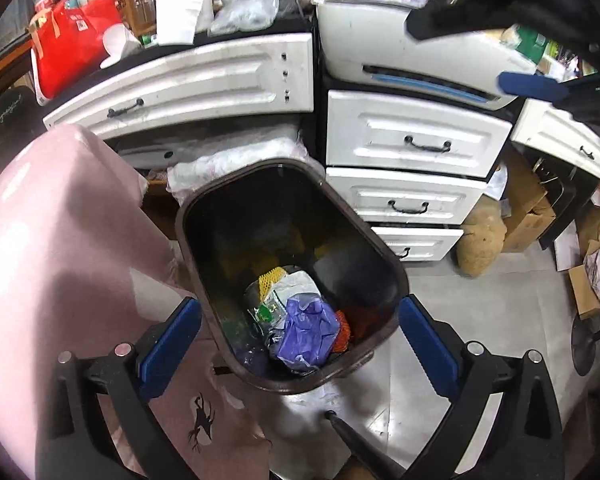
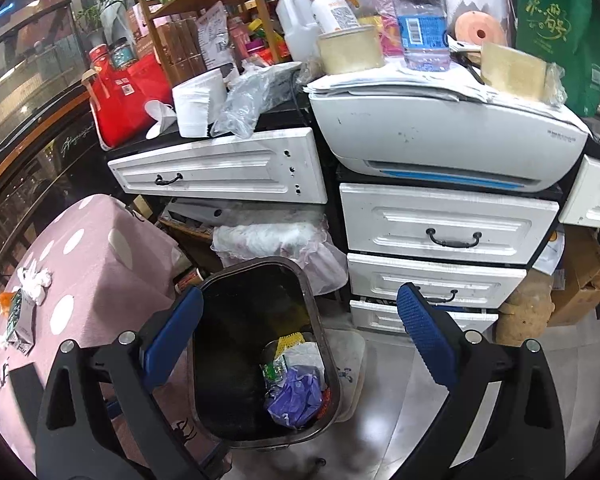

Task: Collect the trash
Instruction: 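Swing both tools back toward the table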

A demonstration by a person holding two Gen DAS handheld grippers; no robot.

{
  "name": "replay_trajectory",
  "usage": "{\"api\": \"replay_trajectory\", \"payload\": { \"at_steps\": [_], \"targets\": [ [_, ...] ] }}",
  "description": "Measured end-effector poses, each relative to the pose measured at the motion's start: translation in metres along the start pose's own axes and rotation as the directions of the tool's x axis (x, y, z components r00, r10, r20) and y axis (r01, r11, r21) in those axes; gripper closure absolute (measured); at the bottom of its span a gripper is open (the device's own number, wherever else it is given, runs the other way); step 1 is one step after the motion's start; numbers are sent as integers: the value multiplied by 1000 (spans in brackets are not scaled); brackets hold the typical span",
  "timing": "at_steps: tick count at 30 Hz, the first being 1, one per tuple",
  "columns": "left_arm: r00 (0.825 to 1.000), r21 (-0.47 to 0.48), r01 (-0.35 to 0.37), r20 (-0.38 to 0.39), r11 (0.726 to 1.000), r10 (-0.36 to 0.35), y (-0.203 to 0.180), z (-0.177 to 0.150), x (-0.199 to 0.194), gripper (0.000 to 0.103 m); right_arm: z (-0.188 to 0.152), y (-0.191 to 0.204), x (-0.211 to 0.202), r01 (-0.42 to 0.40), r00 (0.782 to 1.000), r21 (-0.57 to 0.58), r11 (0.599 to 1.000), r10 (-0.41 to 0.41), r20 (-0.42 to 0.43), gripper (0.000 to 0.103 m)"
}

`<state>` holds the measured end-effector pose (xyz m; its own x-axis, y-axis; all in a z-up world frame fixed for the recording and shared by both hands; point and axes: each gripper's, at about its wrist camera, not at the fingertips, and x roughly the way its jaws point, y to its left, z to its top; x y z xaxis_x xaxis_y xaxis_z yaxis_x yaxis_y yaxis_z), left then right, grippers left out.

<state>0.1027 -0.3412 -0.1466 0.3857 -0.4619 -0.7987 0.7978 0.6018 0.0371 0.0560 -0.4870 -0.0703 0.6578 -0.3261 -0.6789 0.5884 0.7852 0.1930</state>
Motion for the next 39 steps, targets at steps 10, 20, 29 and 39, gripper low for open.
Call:
{"api": "replay_trajectory", "payload": {
  "at_steps": [10,20,29,39],
  "targets": [
    [994,-40,5,113,999,-1,15,-6,-65,6,3,8,-8,-41,999,-27,999,41,8,7],
    [982,-125,-45,174,991,67,53,-25,-110,6,-4,40,-3,-103,994,-81,991,100,-37,7],
    [960,-223,-144,204,964,190,106,-43,-143,6,-19,100,7,-206,974,-189,960,183,-132,7],
    [925,-360,-265,167,895,341,175,-74,-173,6,-44,185,6,-346,932,-329,879,279,-232,7]
  ]
}}
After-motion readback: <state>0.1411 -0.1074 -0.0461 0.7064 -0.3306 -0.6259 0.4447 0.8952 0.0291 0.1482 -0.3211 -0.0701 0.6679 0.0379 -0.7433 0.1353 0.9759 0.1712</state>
